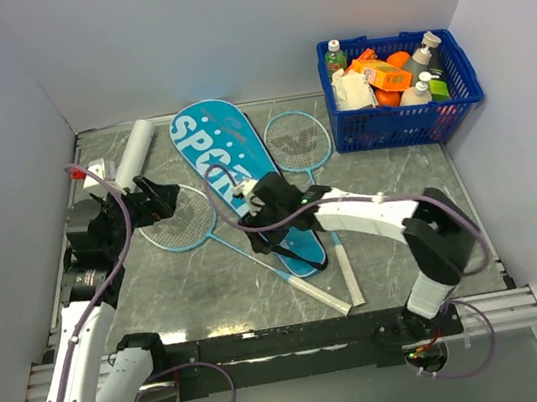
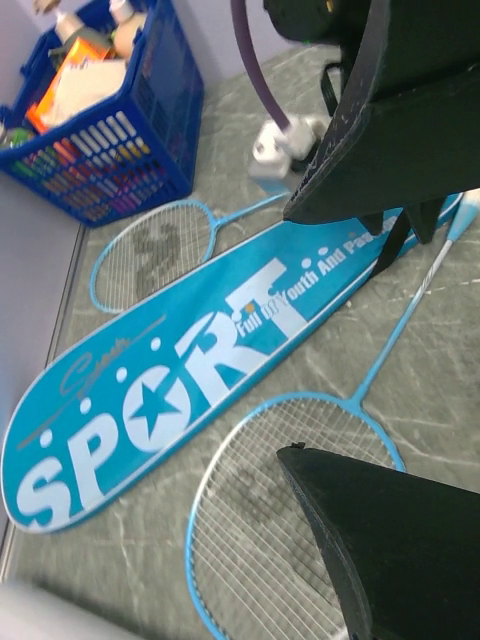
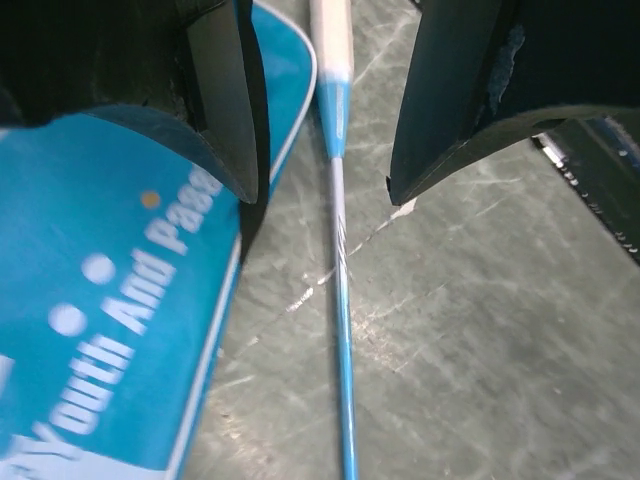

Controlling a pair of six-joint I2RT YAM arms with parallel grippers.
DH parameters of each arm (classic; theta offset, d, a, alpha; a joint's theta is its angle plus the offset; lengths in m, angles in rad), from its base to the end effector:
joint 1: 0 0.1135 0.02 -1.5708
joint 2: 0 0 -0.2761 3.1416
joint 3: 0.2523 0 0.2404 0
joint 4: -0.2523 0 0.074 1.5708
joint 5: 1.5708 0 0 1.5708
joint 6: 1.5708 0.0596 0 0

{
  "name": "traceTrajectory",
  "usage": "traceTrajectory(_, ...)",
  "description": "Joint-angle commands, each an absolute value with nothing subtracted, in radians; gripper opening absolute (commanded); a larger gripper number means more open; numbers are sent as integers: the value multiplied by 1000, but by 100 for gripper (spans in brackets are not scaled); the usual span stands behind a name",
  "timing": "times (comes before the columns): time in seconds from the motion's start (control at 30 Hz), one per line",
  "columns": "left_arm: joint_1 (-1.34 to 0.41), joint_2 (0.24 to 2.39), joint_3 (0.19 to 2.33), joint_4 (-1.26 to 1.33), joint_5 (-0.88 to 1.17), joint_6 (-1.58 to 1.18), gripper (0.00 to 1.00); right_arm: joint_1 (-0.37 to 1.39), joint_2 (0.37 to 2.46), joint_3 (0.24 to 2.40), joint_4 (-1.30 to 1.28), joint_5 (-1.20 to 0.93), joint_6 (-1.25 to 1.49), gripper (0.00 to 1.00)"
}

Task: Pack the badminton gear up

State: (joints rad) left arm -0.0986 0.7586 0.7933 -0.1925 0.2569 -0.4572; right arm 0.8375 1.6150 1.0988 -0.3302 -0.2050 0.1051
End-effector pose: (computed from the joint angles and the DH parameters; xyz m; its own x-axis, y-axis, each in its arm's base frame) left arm 0.1778 -0.0328 0.3508 -0.2926 -0.4001 -0.8685 0.2405 0.8483 -0.4718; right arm 0.2266 0.2696 0.2275 -0.5843 -0.4951 -0.6430 -0.7606 0.6104 0.2211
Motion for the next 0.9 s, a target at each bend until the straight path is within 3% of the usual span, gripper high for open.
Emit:
traceTrajectory(0.0, -97, 732, 813, -201, 164, -460, 97, 874, 1712, 1233, -339, -183, 48, 63)
traceTrajectory(0.5, -95, 723, 810, -204, 179, -460, 96, 925, 1933, 1359, -382, -179, 52, 63)
traceTrajectory(0.8, -95, 710, 810, -212, 170, -451, 96, 957, 1968, 1350, -397, -123, 74, 57)
traceTrajectory(0.87, -94, 709, 811, -215, 169, -453, 96, 962, 1971, 1345, -402, -103, 81, 52)
